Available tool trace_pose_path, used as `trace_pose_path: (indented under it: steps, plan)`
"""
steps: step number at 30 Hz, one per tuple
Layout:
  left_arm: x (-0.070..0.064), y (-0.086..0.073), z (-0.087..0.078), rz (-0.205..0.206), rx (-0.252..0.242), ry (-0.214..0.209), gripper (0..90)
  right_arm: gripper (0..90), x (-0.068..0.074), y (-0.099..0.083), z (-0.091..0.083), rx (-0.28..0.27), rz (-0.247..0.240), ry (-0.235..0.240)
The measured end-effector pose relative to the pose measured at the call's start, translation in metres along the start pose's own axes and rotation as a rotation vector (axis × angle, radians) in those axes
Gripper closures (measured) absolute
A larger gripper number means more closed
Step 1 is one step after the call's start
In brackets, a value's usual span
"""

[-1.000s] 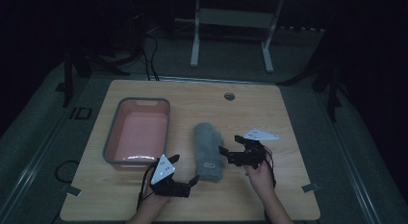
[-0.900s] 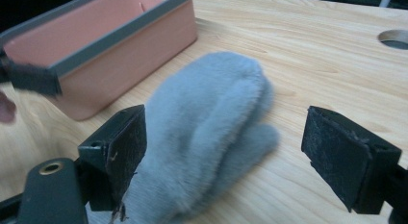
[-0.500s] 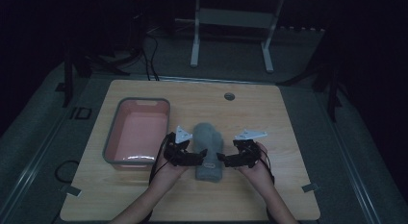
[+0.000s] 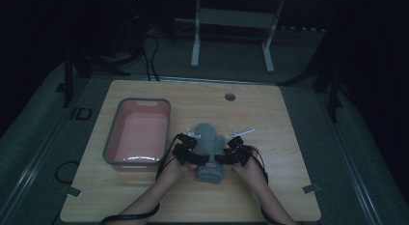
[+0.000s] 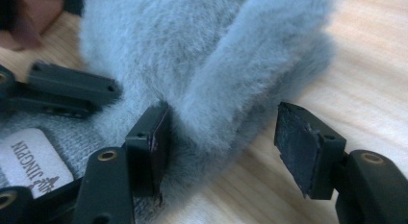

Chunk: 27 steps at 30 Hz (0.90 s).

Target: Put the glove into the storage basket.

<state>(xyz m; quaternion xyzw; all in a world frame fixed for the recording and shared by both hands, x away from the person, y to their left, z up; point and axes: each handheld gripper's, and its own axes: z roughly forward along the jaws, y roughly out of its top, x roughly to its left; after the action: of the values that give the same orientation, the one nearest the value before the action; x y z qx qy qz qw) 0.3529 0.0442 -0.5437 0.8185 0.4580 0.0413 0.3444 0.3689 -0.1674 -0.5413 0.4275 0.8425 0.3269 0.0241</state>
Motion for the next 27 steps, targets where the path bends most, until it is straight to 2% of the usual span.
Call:
trace_pose_path:
  steps: [1,2,3,4,5,6,7,8,9,12,18,22,25,27]
  plan:
    - [0.001,0.000,0.000,0.000,0.001,-0.023,33.5,38.1,-0.002,0.000,0.002,0.010,0.031,0.019]
    - [0.001,0.000,0.001,0.003,0.001,-0.038,38.1,39.9,-0.004,-0.001,0.003,0.001,0.034,0.037]
    - [0.002,0.000,0.002,0.007,0.003,-0.053,43.7,43.8,-0.005,-0.001,0.004,-0.007,0.014,0.052]
    - [0.002,0.001,0.002,0.010,0.006,-0.057,47.0,49.9,-0.007,-0.001,0.005,-0.014,0.022,0.079]
    - [0.002,0.001,0.002,0.010,0.006,-0.057,50.3,49.9,-0.007,-0.001,0.005,-0.014,0.022,0.079]
    - [0.002,0.002,0.004,0.008,0.008,-0.069,50.3,56.7,-0.008,-0.002,0.005,-0.017,0.035,0.103]
    - [0.002,0.002,0.004,0.015,0.005,-0.082,54.5,62.2,-0.006,-0.002,0.006,-0.017,0.035,0.114]
    - [0.002,0.002,0.005,0.019,0.001,-0.088,61.5,70.8,-0.005,-0.004,0.006,-0.033,0.017,0.117]
    - [0.002,0.002,0.005,0.020,0.000,-0.092,65.5,74.5,-0.003,-0.005,0.004,-0.046,0.001,0.107]
    - [0.001,0.002,0.003,0.030,-0.010,-0.094,73.9,77.8,0.000,-0.008,0.003,-0.081,-0.017,0.088]
    - [0.000,0.003,-0.006,0.030,-0.039,-0.110,78.5,80.9,0.008,-0.009,-0.005,-0.116,-0.055,0.056]
    - [-0.002,0.007,-0.015,0.036,-0.058,-0.107,79.1,81.4,0.012,-0.004,-0.014,-0.137,-0.057,0.064]
    - [-0.006,0.018,-0.032,0.065,-0.097,-0.098,79.2,81.5,0.017,0.005,-0.029,-0.177,-0.066,0.066]
    - [-0.007,0.023,-0.038,0.077,-0.102,-0.091,79.5,81.6,0.021,0.011,-0.037,-0.195,-0.071,0.060]
